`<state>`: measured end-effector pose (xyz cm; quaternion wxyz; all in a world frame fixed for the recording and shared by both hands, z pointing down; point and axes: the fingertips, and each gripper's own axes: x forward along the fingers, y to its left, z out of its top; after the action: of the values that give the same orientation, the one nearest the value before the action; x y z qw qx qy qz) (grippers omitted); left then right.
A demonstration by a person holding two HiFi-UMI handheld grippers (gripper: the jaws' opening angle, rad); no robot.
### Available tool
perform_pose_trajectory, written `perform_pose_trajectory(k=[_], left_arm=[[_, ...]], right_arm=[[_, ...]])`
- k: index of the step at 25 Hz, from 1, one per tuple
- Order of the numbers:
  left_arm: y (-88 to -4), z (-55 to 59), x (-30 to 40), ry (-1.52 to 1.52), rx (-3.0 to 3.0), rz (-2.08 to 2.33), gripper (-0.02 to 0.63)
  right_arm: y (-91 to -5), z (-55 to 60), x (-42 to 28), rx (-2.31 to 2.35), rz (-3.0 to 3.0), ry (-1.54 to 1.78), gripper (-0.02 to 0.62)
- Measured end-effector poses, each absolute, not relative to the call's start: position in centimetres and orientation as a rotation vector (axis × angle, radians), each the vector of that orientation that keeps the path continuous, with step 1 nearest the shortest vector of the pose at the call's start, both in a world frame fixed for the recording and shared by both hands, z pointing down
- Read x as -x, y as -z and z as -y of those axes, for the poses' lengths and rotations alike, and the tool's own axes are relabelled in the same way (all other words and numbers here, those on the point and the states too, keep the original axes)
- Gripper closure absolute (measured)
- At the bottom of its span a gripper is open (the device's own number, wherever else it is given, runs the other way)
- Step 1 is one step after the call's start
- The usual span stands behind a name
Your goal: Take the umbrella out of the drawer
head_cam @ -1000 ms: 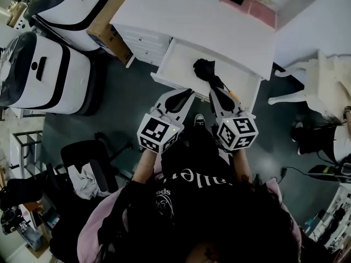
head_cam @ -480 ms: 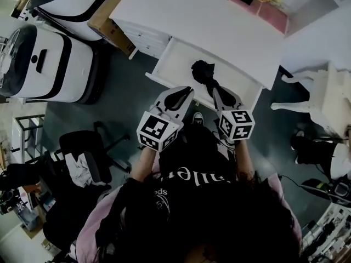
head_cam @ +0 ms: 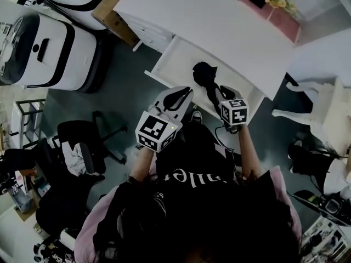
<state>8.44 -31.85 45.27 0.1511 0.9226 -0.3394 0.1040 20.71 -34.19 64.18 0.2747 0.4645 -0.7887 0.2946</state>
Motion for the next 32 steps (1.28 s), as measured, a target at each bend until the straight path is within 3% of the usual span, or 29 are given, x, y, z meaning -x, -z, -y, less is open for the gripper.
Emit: perform_pose_trajectory(k=[4, 6, 19, 32], left_arm=[[-45.6, 32.5, -8.5, -0.319, -2.632, 1.003, 0.574], [-45.8, 32.8, -8.2, -0.331, -2.616, 1.024, 0.574], [-48.0, 33.7, -4.6, -0.376, -2.484, 1.18, 0.574], [-49.1, 33.2, -0.8, -0.396, -2.391, 1.284, 0.574]], right_arm=[[-68.0, 35.2, -20.5, -1.127, 2.083, -0.821, 0.513], [-69.8, 35.5, -19.9, -1.044, 2.073, -0.857, 0.389], [-78.0, 37.1, -19.7, -0.913, 1.862, -0.818, 0.331], [-81.2, 38.3, -18.1, -0.934, 1.746, -0.692, 0.316]])
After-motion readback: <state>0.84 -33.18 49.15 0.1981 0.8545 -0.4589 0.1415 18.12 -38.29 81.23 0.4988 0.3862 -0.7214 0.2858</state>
